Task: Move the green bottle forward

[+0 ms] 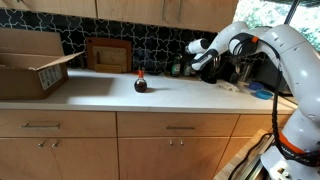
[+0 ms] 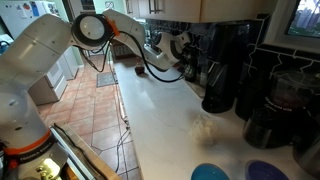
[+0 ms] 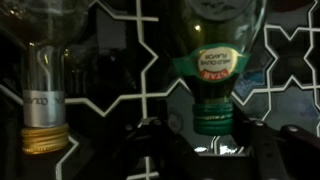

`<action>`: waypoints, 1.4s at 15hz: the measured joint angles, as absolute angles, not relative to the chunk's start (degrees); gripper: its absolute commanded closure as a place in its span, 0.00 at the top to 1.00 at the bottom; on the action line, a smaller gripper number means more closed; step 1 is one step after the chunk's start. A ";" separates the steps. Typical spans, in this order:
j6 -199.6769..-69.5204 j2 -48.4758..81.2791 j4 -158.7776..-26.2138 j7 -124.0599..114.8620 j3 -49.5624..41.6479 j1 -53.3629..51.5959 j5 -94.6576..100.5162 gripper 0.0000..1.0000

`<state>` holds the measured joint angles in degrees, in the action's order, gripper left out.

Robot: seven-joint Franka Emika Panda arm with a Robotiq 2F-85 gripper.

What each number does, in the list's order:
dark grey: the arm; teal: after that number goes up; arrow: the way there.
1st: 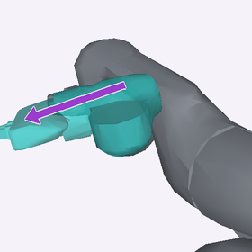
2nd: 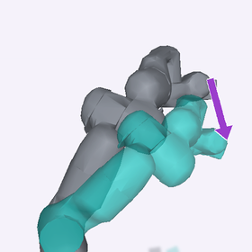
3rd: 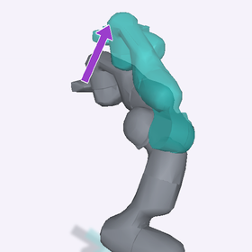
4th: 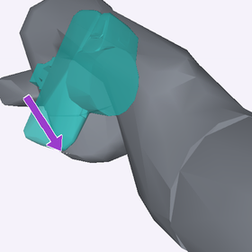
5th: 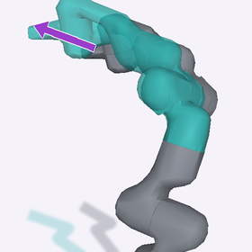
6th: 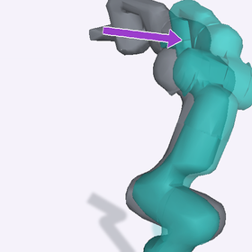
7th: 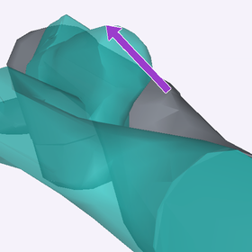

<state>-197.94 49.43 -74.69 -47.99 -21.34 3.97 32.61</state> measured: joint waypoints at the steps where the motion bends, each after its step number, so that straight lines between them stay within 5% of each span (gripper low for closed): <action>1: -198.17 49.18 -75.12 -47.99 -21.31 4.00 33.02 0.23; 3: -198.42 48.54 -76.15 -45.71 -19.95 4.55 32.51 0.11; 10: -198.44 45.59 -81.25 -19.22 -5.99 11.18 16.82 0.11; 21: -201.28 43.57 -85.12 -10.69 -1.51 12.76 7.06 0.12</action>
<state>-201.28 43.57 -85.12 -10.69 -1.51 12.76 7.06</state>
